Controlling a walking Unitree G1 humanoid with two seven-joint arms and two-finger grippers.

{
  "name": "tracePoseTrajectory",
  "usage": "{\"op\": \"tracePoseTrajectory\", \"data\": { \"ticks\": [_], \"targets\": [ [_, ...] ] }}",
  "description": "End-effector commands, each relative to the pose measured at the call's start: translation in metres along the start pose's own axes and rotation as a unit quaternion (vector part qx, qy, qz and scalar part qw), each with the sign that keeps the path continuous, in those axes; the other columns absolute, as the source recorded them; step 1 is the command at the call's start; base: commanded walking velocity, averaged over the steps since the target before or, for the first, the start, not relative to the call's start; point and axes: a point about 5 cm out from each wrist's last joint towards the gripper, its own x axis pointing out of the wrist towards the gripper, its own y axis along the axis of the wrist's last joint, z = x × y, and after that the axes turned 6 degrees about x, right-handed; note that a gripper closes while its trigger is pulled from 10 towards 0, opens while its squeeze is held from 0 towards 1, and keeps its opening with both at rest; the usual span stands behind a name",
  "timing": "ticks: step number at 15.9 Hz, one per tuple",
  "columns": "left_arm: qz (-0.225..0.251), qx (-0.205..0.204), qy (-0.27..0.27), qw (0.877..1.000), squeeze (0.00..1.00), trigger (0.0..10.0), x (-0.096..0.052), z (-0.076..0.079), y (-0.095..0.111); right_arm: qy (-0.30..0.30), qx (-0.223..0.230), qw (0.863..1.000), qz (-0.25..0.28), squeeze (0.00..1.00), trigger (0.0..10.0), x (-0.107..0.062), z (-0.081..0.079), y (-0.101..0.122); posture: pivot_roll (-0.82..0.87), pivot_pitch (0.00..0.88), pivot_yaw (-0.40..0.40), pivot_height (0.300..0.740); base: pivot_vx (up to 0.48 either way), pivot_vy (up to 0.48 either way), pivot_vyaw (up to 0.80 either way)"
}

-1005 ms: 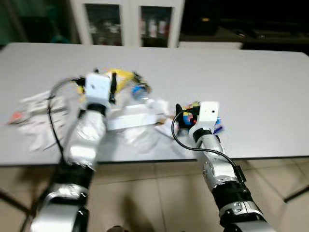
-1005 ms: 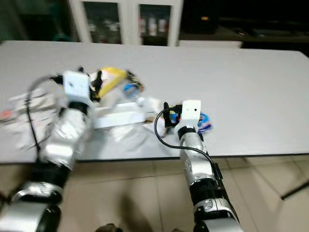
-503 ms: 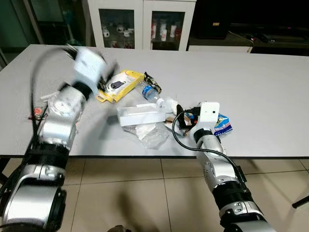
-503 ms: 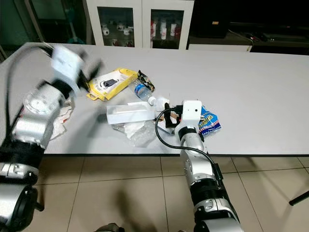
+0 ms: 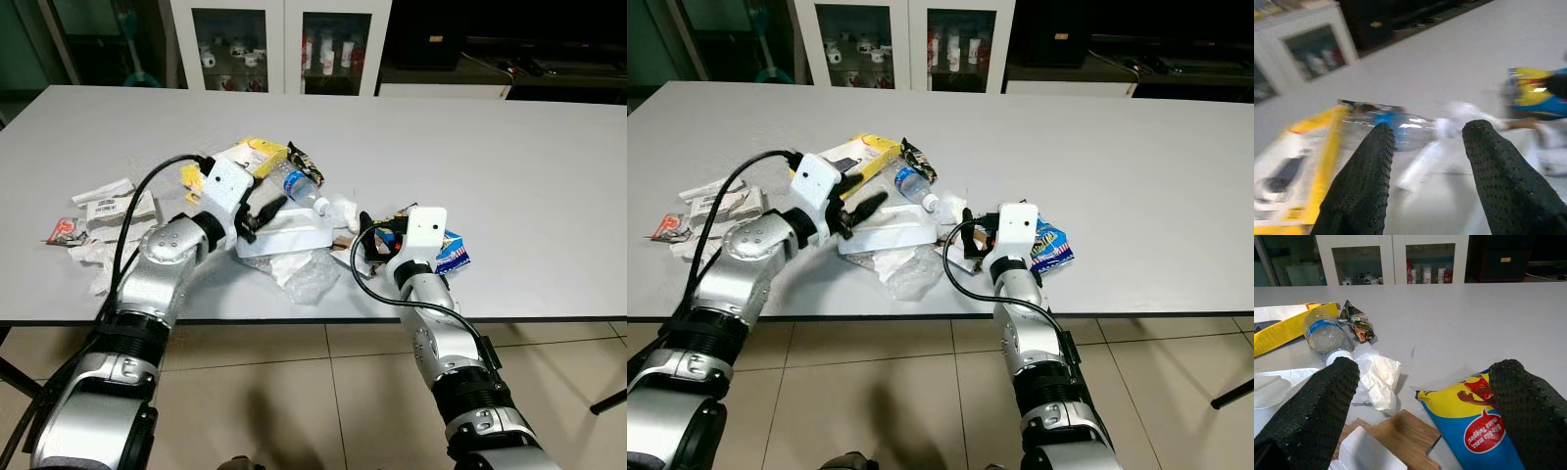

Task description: Picking trash to rubbish bin

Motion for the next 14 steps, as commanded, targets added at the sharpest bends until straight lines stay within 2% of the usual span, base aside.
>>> {"op": "tracePoseTrajectory", "data": {
  "ticks": [1, 5, 7, 10, 11, 14],
  "targets": [
    [0.007, -0.009, -0.031, 0.999, 0.0, 10.0, -0.001, -0.002, 0.007, -0.003, 0.003, 1.0, 0.001, 0.0, 10.0, 0.001, 0.001, 0.002, 0.04, 0.015, -0.031, 0.716, 0.0, 0.0, 0.0],
    [-0.012, -0.001, -0.075, 0.997, 0.0, 10.0, -0.004, 0.003, 0.002, -0.003, 0.003, 1.0, 0.002, 0.0, 10.0, 0.002, 0.002, 0.002, 0.03, 0.018, -0.034, 0.716, 0.0, 0.0, 0.0],
    [-0.036, 0.009, -0.105, 0.994, 0.0, 10.0, -0.005, 0.009, -0.004, -0.003, 0.003, 1.0, 0.002, 0.0, 10.0, 0.002, 0.002, 0.002, 0.03, 0.018, -0.034, 0.716, 0.0, 0.0, 0.0],
    [-0.086, 0.045, -0.142, 0.985, 0.0, 10.0, -0.004, 0.021, -0.018, -0.004, 0.003, 1.0, 0.002, 0.0, 10.0, 0.002, 0.002, 0.002, 0.03, 0.018, -0.032, 0.716, 0.0, 0.0, 0.0],
    [-0.1, 0.065, -0.167, 0.979, 0.0, 10.0, -0.002, 0.031, -0.023, -0.004, 0.003, 1.0, 0.003, 0.0, 10.0, 0.002, 0.002, 0.003, 0.03, 0.017, -0.031, 0.716, 0.0, 0.0, 0.0],
    [-0.118, 0.099, -0.19, 0.97, 0.0, 10.0, 0.001, 0.044, -0.028, -0.006, 0.003, 1.0, 0.004, 0.0, 10.0, 0.002, 0.003, 0.003, 0.02, 0.018, -0.028, 0.716, 0.0, 0.0, 0.0]
  ]
}}
